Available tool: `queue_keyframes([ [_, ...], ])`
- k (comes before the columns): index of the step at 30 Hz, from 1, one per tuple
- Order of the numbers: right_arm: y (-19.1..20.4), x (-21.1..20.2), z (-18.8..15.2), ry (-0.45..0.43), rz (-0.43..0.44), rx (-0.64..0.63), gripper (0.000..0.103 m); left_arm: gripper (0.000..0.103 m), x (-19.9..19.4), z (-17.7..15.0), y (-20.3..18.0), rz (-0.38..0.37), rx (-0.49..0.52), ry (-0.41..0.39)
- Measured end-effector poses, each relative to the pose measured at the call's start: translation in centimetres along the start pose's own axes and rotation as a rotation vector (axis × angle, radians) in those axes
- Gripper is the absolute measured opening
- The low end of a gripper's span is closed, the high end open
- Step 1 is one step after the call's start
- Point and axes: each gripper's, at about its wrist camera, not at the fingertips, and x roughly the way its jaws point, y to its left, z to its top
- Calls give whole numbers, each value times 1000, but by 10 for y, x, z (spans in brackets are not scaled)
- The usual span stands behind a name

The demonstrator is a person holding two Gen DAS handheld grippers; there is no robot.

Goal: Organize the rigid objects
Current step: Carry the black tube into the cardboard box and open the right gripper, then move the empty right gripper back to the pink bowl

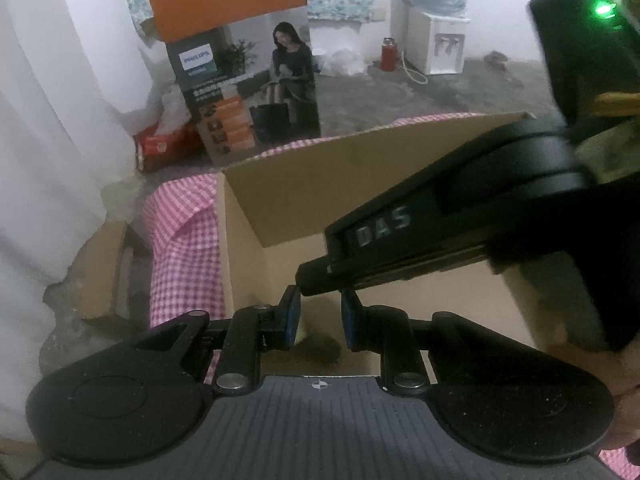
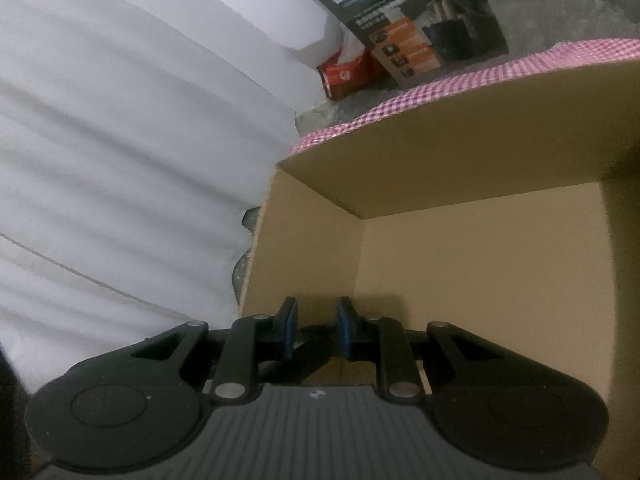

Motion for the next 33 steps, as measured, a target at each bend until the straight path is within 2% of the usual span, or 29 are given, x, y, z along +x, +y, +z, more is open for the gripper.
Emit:
queue_keyframes([
  [7,-7,8,5,15,12,43,25,22,-9,3,5,-5,-8,-16],
  [12,-4,-16,1,-23,13,42,25,24,-31,2,7,-21,-22,-52],
  [16,3,-52,-15,-69,19,31,25,29,-58,-9,5,-53,-26,-79],
  [21,13,-110,-51,-142,29,4,25,42,-106,-33,3,-98,-31,-143],
  [26,16,-179,-105,-230,48,-43,26,69,-151,-73,-6,-144,-4,-209],
  [28,9,-207,-131,-265,48,-51,29,71,-161,-91,-13,-174,13,-218],
  [29,5,-220,-144,-280,45,-49,35,73,-166,-100,-16,-189,13,-217],
  [31,-4,-243,-169,-313,34,-46,40,75,-170,-118,-21,-230,8,-211],
  [33,-12,-262,-195,-346,19,-41,41,75,-172,-135,-26,-258,10,-200],
])
